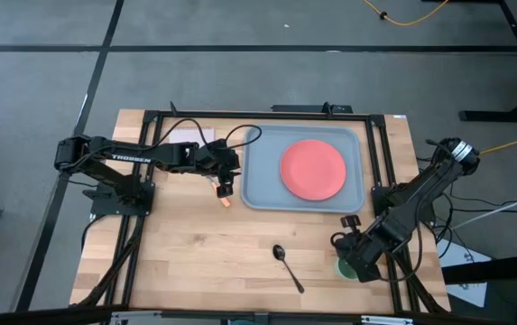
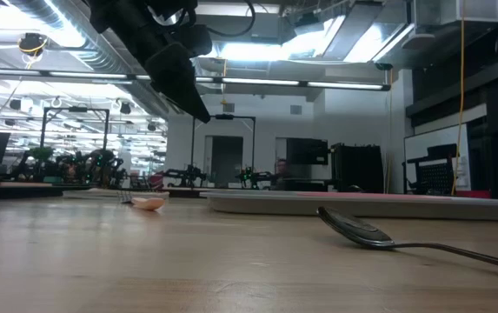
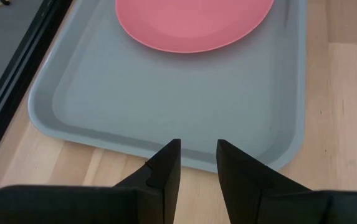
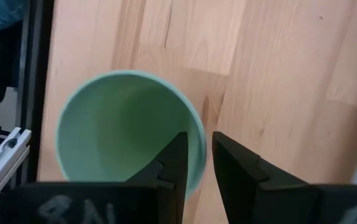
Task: Pick and place plate/cup/fork/spoon on tray
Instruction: Put the green cup beside the pink plate on the gray serving tray
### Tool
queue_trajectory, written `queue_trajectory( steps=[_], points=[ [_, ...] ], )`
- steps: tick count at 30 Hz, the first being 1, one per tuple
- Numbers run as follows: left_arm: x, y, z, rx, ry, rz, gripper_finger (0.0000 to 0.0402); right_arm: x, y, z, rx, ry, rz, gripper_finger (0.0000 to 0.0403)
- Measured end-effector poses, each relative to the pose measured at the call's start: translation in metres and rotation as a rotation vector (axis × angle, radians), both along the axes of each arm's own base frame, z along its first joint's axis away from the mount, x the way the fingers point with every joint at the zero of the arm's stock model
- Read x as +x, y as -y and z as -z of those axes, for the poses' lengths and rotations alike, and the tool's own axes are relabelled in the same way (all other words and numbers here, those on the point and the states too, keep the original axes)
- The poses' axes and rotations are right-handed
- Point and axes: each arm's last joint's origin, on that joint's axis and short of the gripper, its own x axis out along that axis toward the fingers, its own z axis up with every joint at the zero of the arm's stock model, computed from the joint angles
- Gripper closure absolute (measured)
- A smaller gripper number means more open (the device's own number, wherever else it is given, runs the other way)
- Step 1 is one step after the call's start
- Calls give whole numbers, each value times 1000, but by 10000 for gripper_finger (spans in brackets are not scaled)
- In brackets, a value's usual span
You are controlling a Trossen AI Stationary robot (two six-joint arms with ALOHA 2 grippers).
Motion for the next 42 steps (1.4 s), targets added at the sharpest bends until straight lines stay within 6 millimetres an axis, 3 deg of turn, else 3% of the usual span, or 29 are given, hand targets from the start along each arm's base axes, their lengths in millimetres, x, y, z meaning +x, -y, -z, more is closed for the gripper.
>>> queue_trajectory(
  steps=[18, 25, 29, 32, 38, 42],
  points=[
    [0, 0, 0, -1, 1, -1, 305, 11, -11, 32, -91, -102, 12, 327],
    [0, 0, 0, -1, 1, -1, 305, 20, -8, 29, -105, -58, 86, 392],
    [0, 0, 0, -1, 1, -1, 305, 31, -10, -5, -70, -17, 84, 397],
    [0, 0, 0, -1, 1, -1, 305, 32, -2, -40, -184, -12, 120, 398],
    [0, 0, 0, -1, 1, -2, 305, 32, 24, -111, -584, 326, 305, 400],
    [0, 0, 0, -2, 0, -3, 305, 33, 47, -133, -660, 546, 494, 401]
  ],
)
